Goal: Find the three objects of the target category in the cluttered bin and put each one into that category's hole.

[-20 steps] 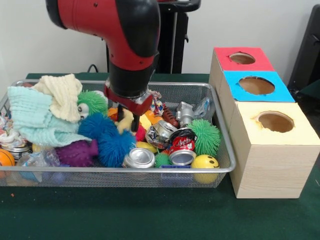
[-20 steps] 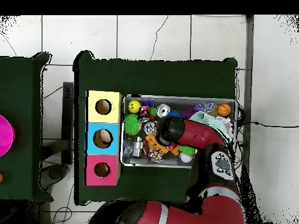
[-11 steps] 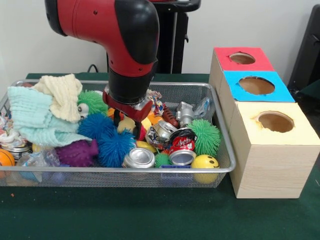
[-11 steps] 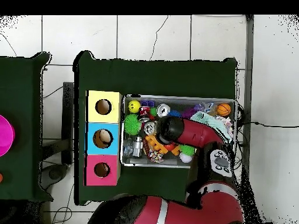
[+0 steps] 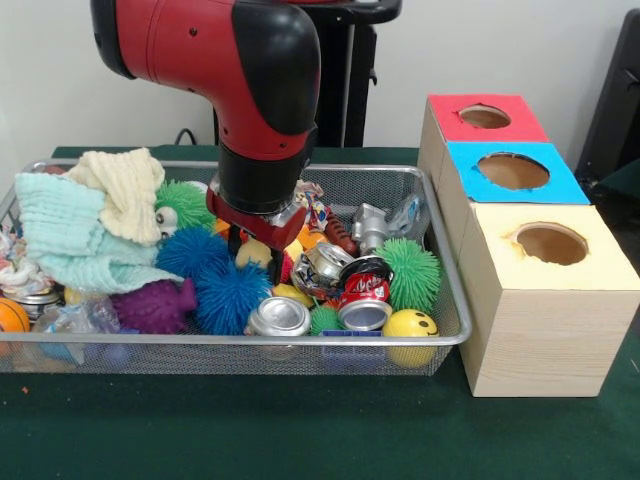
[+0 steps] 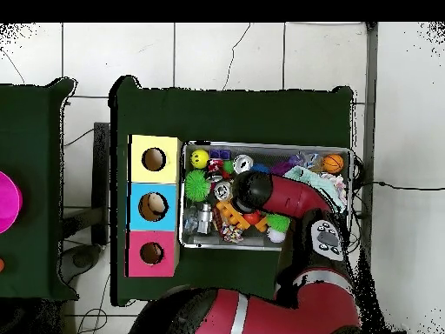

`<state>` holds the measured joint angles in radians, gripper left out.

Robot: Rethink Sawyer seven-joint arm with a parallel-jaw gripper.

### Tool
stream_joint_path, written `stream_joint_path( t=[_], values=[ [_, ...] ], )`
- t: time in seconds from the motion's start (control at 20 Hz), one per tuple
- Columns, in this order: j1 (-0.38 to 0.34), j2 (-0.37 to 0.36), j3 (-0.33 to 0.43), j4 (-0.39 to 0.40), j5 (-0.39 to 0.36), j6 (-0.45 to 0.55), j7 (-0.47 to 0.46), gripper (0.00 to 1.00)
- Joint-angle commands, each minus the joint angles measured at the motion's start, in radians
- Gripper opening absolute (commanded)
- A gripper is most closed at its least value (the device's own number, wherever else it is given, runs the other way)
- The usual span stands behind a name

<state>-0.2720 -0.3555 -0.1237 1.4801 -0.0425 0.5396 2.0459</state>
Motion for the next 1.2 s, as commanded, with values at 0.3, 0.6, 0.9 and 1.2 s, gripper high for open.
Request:
stream_joint_path(
  t=[0.3,0.6,0.9,1.2],
  values=[
    [-0.030,0.047,0.104,-0.008,0.015,0.047,0.041,1.00],
    [-0.033,0.050,0.106,-0.016,0.017,0.066,0.039,0.00],
    [-0.033,0.050,0.107,-0.013,0.009,0.052,0.037,0.00],
    [-0.020,0.037,0.096,-0.018,0.000,0.067,0.035,0.00]
  ],
)
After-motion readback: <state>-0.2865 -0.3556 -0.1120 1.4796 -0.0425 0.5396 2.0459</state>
